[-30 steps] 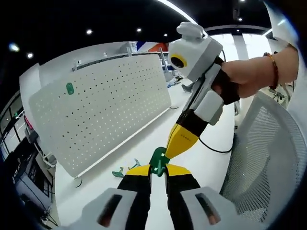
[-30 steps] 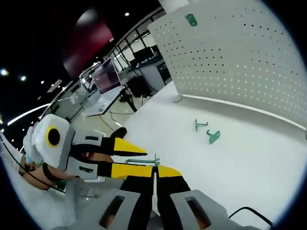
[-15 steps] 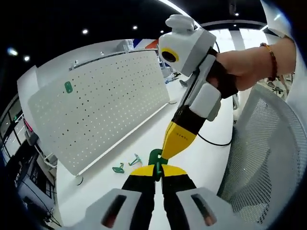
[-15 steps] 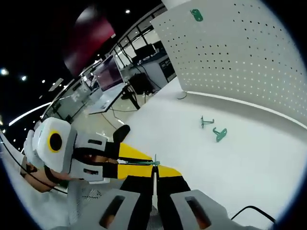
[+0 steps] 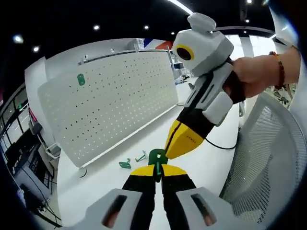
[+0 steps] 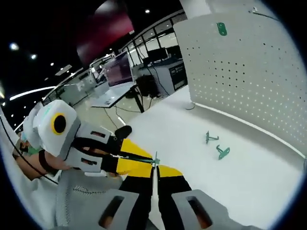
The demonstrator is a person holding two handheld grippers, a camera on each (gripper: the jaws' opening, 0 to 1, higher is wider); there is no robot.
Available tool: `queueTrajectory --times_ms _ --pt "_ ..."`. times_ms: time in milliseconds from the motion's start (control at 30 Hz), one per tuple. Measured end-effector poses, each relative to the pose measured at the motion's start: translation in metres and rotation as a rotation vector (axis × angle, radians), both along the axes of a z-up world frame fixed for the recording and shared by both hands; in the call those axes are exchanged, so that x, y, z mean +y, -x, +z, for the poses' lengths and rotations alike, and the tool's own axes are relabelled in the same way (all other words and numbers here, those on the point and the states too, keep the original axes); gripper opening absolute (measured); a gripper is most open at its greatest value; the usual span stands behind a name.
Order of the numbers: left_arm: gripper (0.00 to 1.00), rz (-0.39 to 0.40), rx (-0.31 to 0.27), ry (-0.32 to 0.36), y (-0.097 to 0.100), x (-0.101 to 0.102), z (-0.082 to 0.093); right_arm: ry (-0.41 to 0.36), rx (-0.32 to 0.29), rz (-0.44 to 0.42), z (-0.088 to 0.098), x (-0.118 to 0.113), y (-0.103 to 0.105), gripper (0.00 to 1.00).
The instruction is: Insert the hook assembly into the mounting plate slot until the hook locks in place.
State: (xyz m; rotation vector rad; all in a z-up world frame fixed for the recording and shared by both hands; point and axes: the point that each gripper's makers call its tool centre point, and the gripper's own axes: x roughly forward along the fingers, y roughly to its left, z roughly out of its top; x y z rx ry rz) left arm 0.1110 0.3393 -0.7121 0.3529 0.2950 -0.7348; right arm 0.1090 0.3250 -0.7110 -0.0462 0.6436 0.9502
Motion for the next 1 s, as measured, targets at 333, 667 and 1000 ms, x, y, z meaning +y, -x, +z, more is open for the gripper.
queueTrajectory --times_ms 333,667,1000 --pt "0.04 0.086 0.019 0.132 -0.016 0.017 0.016 0.028 -0.035 -0.037 -0.002 -0.014 -0.001 0.11" --pt "0.04 0.079 -0.015 0.205 -0.042 0.015 0.043 0.046 -0.136 -0.148 0.006 -0.034 -0.013 0.28" --pt "0.04 0.069 -0.064 0.189 -0.078 0.004 0.066 0.049 -0.184 -0.196 0.012 -0.050 -0.012 0.31"
